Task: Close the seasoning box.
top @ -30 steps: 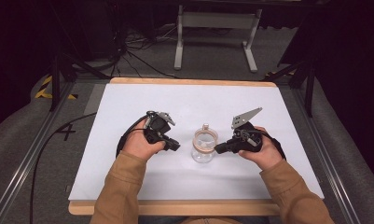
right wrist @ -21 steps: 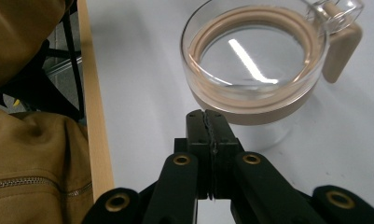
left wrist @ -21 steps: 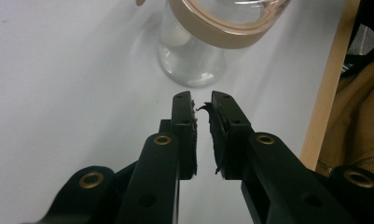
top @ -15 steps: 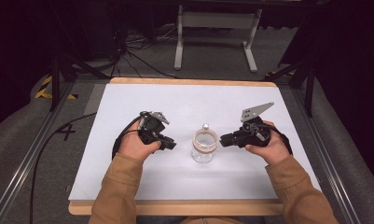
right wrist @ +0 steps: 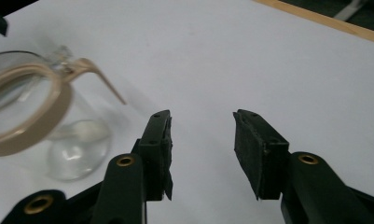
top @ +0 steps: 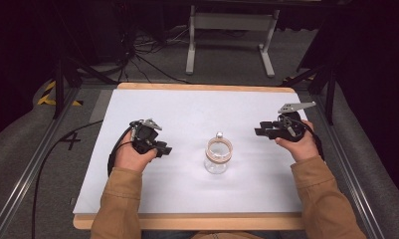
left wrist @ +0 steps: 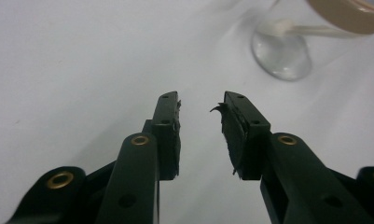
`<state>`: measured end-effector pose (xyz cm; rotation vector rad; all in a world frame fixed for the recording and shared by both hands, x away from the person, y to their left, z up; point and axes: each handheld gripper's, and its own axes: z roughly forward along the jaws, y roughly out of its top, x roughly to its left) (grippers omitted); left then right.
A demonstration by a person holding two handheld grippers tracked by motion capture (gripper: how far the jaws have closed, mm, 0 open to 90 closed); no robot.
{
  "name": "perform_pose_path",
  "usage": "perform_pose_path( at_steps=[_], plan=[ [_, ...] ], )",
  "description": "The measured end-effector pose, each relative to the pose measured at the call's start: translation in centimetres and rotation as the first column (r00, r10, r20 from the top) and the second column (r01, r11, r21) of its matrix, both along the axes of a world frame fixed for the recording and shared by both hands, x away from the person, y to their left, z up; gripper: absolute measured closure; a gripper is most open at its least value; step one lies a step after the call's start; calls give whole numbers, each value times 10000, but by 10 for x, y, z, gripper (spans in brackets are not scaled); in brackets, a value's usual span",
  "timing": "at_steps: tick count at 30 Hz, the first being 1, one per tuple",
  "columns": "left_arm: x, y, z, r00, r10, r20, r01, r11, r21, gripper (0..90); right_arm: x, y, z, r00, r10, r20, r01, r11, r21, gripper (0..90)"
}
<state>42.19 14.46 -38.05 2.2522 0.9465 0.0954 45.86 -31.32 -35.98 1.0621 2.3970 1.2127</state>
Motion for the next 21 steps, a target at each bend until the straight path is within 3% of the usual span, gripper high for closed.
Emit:
perform_pose_path(
  at_steps=[4,5,7,8,15,21],
  plan=[
    [6,2,-10,9999,133,-35,-133,9999,19,662,8,-13,-14,9984,-549,-151,545,9983,-228,534],
    [7,2,-13,9998,206,-39,-206,9998,-15,658,12,-20,-25,9962,-840,-212,830,9956,-441,529],
    [11,2,-18,9996,240,-146,-239,9997,70,658,13,-23,-29,9954,-927,-260,915,9947,-464,529],
    [14,2,-21,9996,188,-210,-185,9997,152,658,17,-29,-38,9931,-1064,-486,1041,9934,-487,529],
    [19,0,-32,9987,352,-365,-338,9986,406,651,21,-39,-58,9865,-1383,-875,1297,9868,-966,528],
    [21,0,-35,9984,389,-420,-370,9982,470,615,24,-41,-69,9833,-1466,-1074,1355,9853,-1044,516]
  ],
)
